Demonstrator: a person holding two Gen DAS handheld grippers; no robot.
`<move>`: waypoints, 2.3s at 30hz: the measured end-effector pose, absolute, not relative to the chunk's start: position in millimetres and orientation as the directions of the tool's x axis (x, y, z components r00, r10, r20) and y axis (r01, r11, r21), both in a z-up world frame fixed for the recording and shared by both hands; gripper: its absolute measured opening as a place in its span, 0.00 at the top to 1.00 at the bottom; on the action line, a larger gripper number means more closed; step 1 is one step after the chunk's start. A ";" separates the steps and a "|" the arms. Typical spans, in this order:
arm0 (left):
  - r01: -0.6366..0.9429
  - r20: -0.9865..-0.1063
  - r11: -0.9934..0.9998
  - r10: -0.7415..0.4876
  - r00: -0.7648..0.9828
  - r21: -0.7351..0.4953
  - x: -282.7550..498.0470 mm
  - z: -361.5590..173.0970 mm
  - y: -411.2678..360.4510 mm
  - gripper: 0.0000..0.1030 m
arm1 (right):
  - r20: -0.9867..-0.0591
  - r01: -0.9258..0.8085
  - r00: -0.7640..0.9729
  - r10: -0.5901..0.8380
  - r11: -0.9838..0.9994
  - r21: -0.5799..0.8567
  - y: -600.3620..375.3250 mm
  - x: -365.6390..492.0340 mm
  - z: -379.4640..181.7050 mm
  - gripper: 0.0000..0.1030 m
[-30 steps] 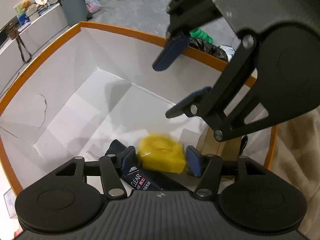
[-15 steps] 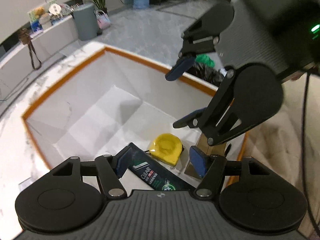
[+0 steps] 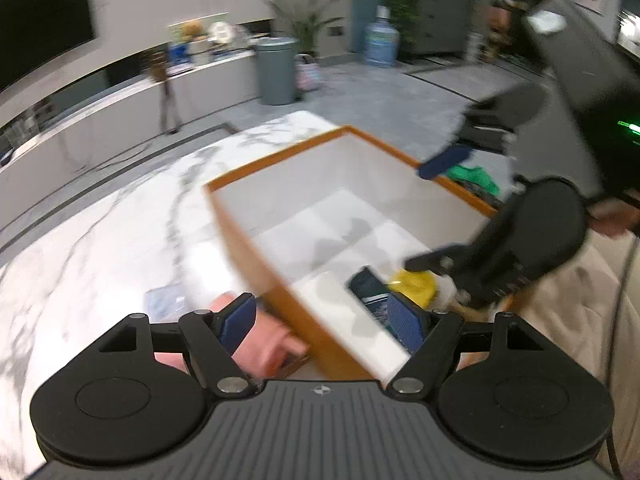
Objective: Organize rigid objects
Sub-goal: 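Move both grippers out of the shoebox back toward the items on the table, then grasp the plaid pouch edgewise with the left gripper while the right gripper approaches the Vaseline tube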
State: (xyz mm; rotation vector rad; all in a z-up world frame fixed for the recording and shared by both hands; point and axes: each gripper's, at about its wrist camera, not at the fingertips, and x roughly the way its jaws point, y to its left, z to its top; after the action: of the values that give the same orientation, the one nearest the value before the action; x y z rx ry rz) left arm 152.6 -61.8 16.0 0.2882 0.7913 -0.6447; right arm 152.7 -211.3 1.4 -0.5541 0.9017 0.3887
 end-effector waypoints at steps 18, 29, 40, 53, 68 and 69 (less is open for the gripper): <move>0.354 -0.695 0.927 -0.335 0.636 -0.123 169.8 9.7 32.4 0.18 | -0.773 -0.467 0.605 0.190 0.871 -0.151 -101.9 118.5 -11.6 0.31; 0.305 -0.750 0.925 -0.366 0.551 -0.227 175.5 -41.3 80.1 0.26 | -0.829 -0.522 0.545 0.123 0.824 -0.221 -56.9 137.2 -40.4 0.56; 0.220 -0.760 0.916 -0.401 0.512 -0.335 190.5 -68.4 106.9 0.26 | -0.843 -0.561 0.532 0.073 0.777 -0.287 -39.7 166.0 -56.5 0.56; 0.216 -0.777 0.877 -0.480 0.408 -0.429 192.4 -79.2 91.3 0.37 | -0.868 -0.622 0.490 0.079 0.729 -0.285 -34.3 151.4 -62.7 0.74; 0.136 -0.824 0.863 -0.506 0.256 -0.487 195.6 -93.8 62.0 0.41 | -0.888 -0.679 0.459 0.026 0.655 -0.332 -39.9 139.7 -81.6 0.76; 0.133 -0.819 0.859 -0.512 0.257 -0.495 195.7 -95.4 61.4 0.43 | -0.889 -0.682 0.458 0.027 0.651 -0.332 -39.9 139.0 -82.3 0.76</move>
State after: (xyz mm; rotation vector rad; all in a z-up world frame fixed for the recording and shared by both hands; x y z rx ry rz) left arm 195.7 61.4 -95.4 -0.3583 1.2398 -0.4503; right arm 139.0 -39.9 -82.3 -0.7566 1.0122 0.4920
